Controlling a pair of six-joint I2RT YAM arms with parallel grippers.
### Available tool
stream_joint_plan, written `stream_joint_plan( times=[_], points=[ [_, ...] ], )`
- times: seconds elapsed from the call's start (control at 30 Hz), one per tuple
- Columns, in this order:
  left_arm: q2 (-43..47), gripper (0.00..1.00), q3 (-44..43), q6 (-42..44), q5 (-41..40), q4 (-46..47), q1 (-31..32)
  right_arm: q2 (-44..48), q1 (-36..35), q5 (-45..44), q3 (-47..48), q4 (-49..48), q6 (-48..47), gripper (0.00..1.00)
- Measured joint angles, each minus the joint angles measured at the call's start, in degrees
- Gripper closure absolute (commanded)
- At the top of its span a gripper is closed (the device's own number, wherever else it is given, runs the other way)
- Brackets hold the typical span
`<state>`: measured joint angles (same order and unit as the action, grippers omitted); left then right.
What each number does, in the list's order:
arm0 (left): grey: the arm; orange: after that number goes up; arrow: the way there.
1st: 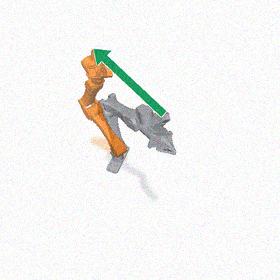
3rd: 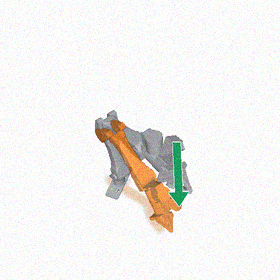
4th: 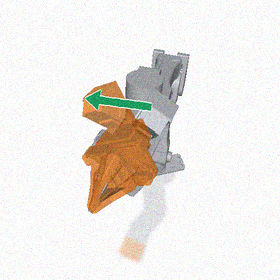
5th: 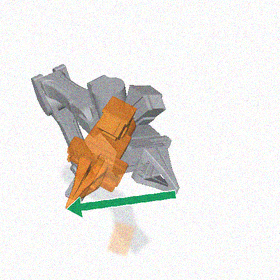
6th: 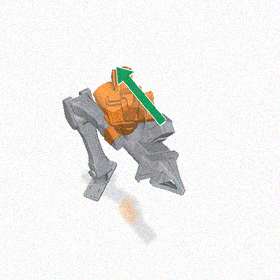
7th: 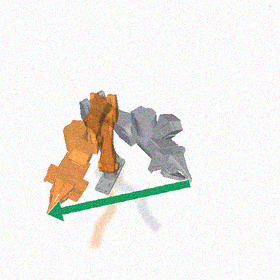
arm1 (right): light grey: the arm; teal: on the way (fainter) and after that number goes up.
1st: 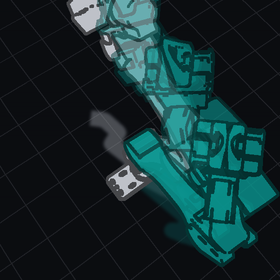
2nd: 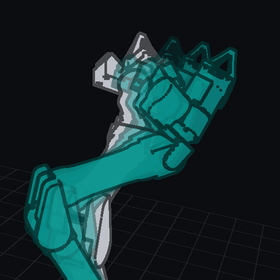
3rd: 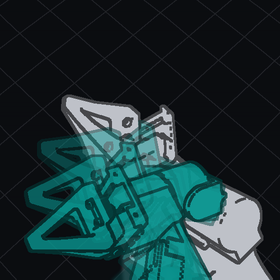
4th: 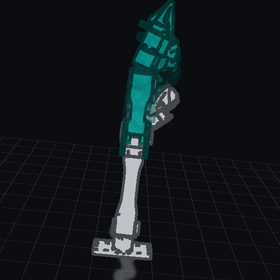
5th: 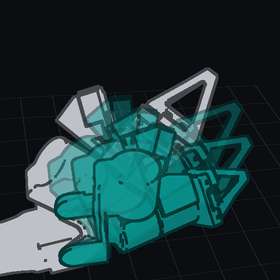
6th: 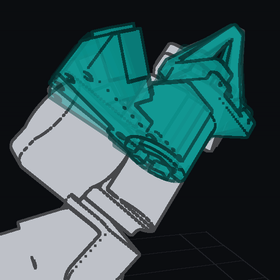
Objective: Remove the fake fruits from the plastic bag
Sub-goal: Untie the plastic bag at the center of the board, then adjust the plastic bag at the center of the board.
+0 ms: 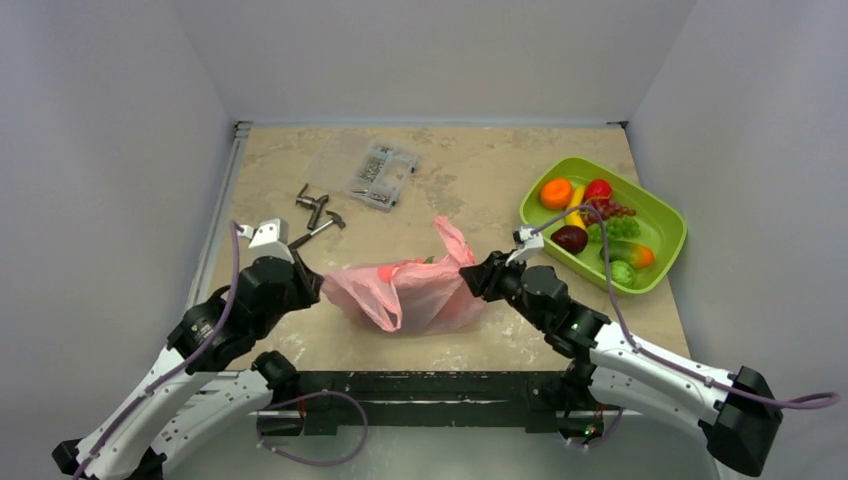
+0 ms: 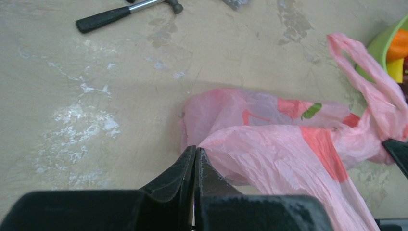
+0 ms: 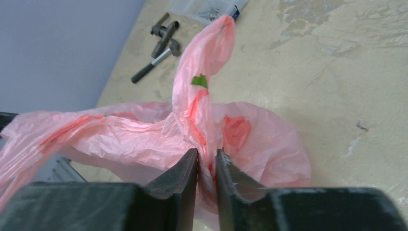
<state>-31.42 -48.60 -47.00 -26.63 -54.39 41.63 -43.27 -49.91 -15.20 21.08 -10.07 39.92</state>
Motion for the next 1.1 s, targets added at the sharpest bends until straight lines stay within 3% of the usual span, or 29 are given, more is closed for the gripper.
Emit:
stream_joint_plan(
  times=[0.07,0.1,0.17,0.3,0.4,0.47,0.67,0.83,0.93,1.1],
  points=[
    [-0.9,0.49,-1.0,3.1,3.4,0.4,0.0,-1.8,0.0,1.0,2.0,2.1,-3.2,0.43],
    [-2.1,0.42,-2.6,4.7,5.5,0.0,0.0,-2.3,0.1,1.6,3.2,3.3,-5.4,0.37],
    [-4.6,0.36,-6.1,7.6,8.6,-1.2,0.0,-2.8,0.1,2.8,5.1,5.2,-7.9,0.21],
    [-10.7,0.32,-17.5,13.9,15.6,-4.2,0.1,-3.8,0.1,4.3,10.2,9.4,-11.8,0.01],
    [-14.8,0.32,-25.9,16.3,16.7,-6.9,2.4,-5.7,0.0,4.0,15.5,13.1,-13.6,0.01],
    [-17.6,0.31,-30.1,17.1,14.3,-8.6,7.3,-7.5,0.1,2.4,19.4,15.8,-14.1,0.01],
    [-34.8,0.27,-39.4,13.7,-5.9,-19.7,28.3,-14.9,0.1,-2.1,28.9,20.3,-15.1,0.01],
    [-50.5,0.23,-42.8,6.7,-15.2,-27.6,35.4,-22.5,0.5,-4.2,33.9,22.5,-15.1,0.01],
    [-51.7,0.22,-41.9,4.0,-15.8,-29.8,37.3,-26.0,1.2,-5.0,34.8,22.5,-15.2,0.01],
    [-44.7,0.21,-37.4,1.2,-14.6,-28.9,38.8,-33.0,3.0,-4.4,38.5,22.5,-16.2,0.01]
  ],
)
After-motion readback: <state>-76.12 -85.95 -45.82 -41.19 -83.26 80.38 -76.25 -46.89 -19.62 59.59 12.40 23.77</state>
